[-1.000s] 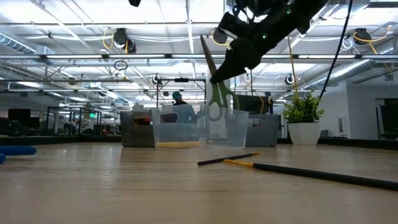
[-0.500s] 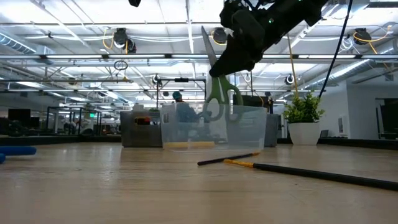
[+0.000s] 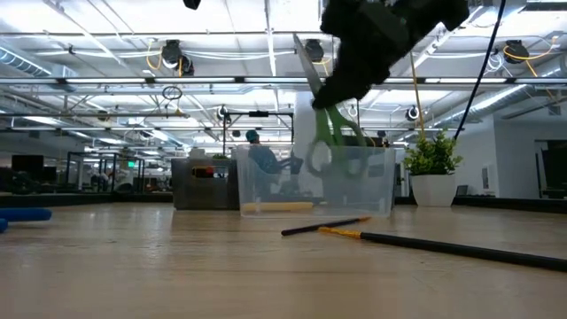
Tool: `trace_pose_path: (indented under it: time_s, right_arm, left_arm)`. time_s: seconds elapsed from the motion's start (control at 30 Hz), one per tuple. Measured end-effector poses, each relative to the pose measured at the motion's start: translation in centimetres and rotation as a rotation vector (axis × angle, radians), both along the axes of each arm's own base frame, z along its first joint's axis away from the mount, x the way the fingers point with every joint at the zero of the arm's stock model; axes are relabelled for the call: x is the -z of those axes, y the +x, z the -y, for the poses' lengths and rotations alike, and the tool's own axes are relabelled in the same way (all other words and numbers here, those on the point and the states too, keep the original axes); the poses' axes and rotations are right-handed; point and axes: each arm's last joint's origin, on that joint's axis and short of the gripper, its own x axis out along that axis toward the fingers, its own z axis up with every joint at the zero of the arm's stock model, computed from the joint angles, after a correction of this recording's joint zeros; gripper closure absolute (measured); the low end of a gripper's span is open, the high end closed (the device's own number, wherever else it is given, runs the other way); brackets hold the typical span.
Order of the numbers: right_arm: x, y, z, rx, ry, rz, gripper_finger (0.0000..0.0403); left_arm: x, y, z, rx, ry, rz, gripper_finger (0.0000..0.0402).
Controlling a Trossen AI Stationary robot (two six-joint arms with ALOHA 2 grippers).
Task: Pick & Place Paint Supplies
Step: Put the green scissors into the transparent bin, then put the blue scissors into the transparent bin
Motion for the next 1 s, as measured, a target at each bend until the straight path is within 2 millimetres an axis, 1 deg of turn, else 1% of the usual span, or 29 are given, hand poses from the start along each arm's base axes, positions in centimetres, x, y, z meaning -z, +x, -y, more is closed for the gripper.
trace_pose_path:
  time_s: [0.07,0.17,0.37,0.47,0.77,0.87,1.0]
  right_arm:
    - [0.6,-0.4,0.4,-0.005,0.005,-0.074,0.0383]
    - [1.0,-0.7,0.5,-0.034,0.003,-0.121,0.0383]
    - [1.3,-0.7,0.7,-0.083,-0.050,-0.149,0.0376]
    - [1.2,-0.6,0.7,-0.099,-0.065,-0.135,0.0358]
    - [0.8,-0.2,0.7,-0.092,-0.059,-0.077,0.0283]
    - [0.7,-0.1,0.7,-0.086,-0.059,-0.064,0.0266]
    - [0.3,0.2,0.7,-0.085,-0.057,-0.005,0.0255]
  left_arm:
    - [0.0,0.0,0.0,0.000,0.001,0.002,0.0350]
    - [0.0,0.0,0.0,0.000,0.001,0.002,0.0350]
    - [0.0,0.0,0.0,0.000,0.002,0.002,0.0350]
    - [0.0,0.0,0.0,0.000,0.002,0.002,0.0350]
    - [0.0,0.0,0.0,0.000,0.004,-0.002,0.0350]
    - [0.0,0.0,0.0,0.000,0.004,-0.004,0.0350]
    - [0.0,0.0,0.0,0.000,0.004,-0.004,0.0350]
